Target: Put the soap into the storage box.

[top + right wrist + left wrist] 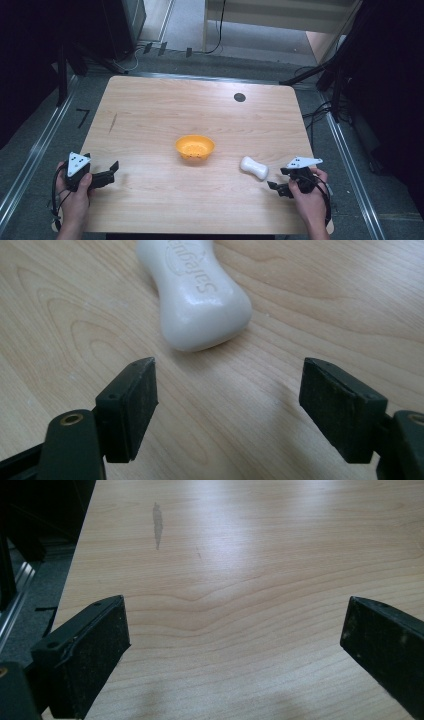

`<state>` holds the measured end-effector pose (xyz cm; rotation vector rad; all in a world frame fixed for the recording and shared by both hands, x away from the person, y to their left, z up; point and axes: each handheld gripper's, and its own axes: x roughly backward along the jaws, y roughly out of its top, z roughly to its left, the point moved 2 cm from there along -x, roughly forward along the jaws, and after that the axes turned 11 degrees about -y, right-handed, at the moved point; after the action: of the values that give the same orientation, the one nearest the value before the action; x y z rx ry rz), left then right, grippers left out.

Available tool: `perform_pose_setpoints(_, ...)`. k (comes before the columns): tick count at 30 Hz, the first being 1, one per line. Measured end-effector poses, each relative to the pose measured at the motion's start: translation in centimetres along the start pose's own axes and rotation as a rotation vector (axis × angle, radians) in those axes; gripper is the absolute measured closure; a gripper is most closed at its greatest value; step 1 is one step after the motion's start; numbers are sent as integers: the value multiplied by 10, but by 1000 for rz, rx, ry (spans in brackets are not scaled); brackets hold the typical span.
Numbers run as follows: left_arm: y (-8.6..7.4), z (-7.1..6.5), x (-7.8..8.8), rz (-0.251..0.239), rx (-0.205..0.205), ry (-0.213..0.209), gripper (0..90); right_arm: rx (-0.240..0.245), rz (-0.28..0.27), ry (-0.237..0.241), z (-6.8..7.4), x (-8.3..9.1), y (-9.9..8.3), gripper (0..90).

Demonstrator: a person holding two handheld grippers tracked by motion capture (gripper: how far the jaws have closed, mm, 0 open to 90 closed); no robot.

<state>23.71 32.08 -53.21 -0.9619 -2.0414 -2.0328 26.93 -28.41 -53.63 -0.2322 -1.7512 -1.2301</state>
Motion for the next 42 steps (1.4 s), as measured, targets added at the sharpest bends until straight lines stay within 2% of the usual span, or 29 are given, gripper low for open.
perform_pose_setpoints(2, 0, 0, 0, 1, 0, -1, 0, 13, 31, 2, 1, 0, 5, 244)
perform_pose_setpoints(10, 0, 1, 0, 4, 8, -3, 0, 83, 93, 32, 3, 2, 26, 245)
perform_pose_setpoints(21, 0, 1, 0, 15, 13, -7, 0, 179, 194, 53, 11, -4, 47, 244)
perform_pose_setpoints(30, 0, 2, -1, 20, 16, -6, 0, 229, 216, 54, 20, -16, 64, 250)
perform_pose_setpoints(42, 0, 3, -2, 22, 29, -11, 0, 262, 246, 49, 27, -29, 80, 312)
